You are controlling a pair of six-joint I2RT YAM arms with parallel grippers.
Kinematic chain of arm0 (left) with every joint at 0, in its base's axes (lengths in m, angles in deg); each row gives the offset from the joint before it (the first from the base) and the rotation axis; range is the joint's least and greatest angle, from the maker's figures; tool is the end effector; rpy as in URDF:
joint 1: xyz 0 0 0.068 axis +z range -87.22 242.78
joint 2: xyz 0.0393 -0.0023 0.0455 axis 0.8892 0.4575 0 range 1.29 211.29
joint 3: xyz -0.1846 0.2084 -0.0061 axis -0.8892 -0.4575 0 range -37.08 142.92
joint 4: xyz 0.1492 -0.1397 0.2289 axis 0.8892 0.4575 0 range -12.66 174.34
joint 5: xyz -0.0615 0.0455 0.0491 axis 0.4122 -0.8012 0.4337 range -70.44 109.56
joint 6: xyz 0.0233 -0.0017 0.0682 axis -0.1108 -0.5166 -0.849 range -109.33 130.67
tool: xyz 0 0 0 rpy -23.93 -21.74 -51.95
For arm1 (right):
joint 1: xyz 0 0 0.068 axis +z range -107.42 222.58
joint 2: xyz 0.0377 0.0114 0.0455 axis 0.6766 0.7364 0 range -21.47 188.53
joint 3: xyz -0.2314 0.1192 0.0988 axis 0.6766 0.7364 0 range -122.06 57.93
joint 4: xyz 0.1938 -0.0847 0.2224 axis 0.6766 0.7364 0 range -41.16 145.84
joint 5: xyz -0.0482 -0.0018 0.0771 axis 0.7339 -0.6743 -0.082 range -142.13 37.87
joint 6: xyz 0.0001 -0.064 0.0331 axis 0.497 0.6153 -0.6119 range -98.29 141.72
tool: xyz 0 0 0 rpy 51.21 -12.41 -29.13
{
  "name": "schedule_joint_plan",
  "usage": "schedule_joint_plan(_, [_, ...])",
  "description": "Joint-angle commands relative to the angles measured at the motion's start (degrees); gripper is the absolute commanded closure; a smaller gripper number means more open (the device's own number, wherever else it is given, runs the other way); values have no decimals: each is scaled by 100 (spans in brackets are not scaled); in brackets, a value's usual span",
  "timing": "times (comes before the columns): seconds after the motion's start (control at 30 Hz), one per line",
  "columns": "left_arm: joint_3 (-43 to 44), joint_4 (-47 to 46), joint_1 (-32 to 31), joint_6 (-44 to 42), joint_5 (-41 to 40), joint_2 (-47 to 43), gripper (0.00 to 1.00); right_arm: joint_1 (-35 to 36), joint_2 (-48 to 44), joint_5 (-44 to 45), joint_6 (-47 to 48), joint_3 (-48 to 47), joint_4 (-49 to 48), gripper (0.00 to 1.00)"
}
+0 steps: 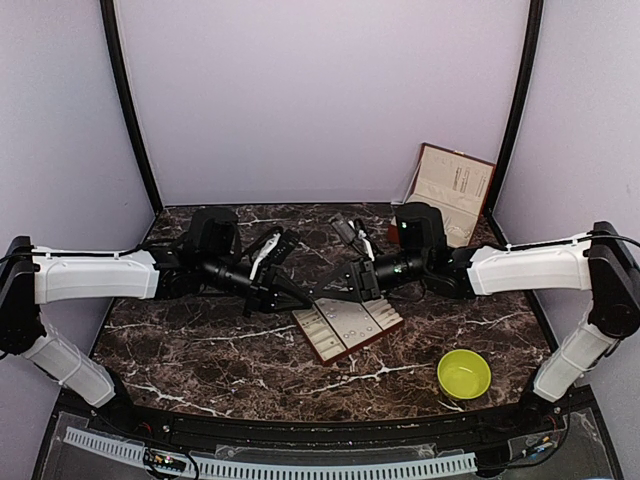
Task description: Organize the mixed jewelry
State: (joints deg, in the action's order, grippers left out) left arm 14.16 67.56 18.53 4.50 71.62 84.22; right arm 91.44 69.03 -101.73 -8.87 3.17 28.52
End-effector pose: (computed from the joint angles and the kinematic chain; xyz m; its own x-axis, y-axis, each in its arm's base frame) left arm 0.2324 -0.2920 0.2371 -0.1634 0.2513 -0.9540 0.9763 -0.0976 -0.1930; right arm 0.2317 0.3340 0.2308 -0.6447 -0.2368 -0.7268 -0.7470 -0.0070 0.6648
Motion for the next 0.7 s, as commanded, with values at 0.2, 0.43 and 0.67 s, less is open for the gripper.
schedule_joint_plan(0.2, [-79, -73, 2, -31, 70, 8, 100, 45, 48, -101, -60, -107, -318, 83])
schedule_joint_plan(0.43, [-82, -53, 3, -45, 51, 33, 100, 45, 39, -85, -55, -88, -314, 87])
schedule_joint_plan(0.67, [-99, -39, 3, -73, 29, 27, 100, 45, -26, -58, -25, -72, -240, 73])
